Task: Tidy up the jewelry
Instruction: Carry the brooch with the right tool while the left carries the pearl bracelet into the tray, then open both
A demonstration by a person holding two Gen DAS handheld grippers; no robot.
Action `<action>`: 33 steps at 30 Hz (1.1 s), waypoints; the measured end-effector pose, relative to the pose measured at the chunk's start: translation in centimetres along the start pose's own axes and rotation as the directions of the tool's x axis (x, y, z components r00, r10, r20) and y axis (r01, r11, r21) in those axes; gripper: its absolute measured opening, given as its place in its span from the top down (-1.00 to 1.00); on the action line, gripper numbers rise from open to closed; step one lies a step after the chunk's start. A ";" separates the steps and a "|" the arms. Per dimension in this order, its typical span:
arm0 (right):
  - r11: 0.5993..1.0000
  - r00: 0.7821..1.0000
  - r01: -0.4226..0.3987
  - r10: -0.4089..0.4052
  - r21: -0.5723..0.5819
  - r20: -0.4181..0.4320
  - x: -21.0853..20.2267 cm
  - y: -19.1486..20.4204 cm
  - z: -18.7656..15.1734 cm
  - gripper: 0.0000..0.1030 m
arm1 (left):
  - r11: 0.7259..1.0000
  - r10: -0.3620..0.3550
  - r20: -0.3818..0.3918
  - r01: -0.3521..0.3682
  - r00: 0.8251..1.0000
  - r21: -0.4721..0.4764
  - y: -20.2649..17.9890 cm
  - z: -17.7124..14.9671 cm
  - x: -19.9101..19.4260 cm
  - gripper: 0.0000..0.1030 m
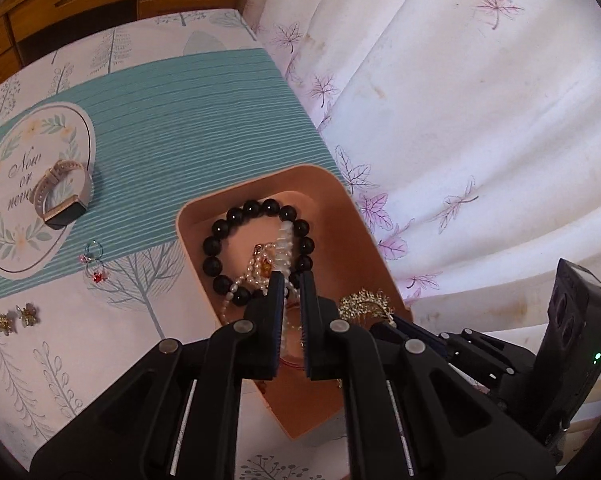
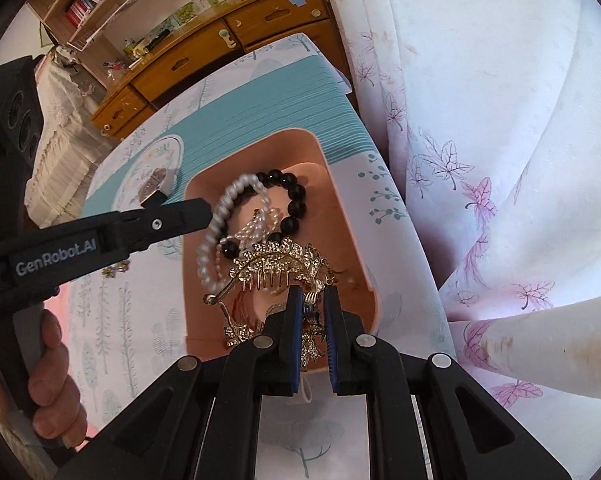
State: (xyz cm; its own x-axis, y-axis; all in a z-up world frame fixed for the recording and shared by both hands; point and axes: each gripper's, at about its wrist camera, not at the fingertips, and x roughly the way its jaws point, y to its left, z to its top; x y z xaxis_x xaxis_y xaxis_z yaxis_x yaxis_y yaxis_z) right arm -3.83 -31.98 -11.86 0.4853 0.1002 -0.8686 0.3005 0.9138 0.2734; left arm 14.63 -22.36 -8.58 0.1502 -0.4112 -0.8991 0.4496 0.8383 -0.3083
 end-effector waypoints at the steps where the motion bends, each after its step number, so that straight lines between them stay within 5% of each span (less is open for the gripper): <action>1: 1.000 1.000 -0.001 0.001 0.003 -0.002 0.3 0.0 0.0 0.81 | 1.000 -0.001 -0.006 0.001 1.000 -0.007 0.2 0.1 0.0 0.91; 9: 0.999 1.000 0.028 -0.028 0.015 0.000 1.7 0.7 1.7 0.81 | 1.000 0.011 0.008 -0.011 1.000 -0.010 0.5 -0.3 -1.6 0.90; 21: 0.999 0.999 0.044 -0.043 0.011 -0.017 3.2 1.4 2.1 0.74 | 0.982 0.178 0.070 -0.182 0.981 0.046 1.9 -4.4 -4.8 0.90; 33: 0.999 0.999 0.034 -0.034 -0.022 0.015 1.8 2.9 0.3 0.51 | 0.986 0.157 0.018 -0.155 0.987 -0.065 6.6 -11.0 -5.1 0.90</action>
State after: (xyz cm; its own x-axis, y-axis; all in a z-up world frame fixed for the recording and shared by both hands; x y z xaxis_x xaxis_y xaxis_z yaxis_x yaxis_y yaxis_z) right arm -1.86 -29.27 -12.49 0.4871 0.0636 -0.8710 0.2984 0.9252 0.2344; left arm 7.16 -10.83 -9.40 0.2349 -0.2813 -0.9304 0.3629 0.9134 -0.1845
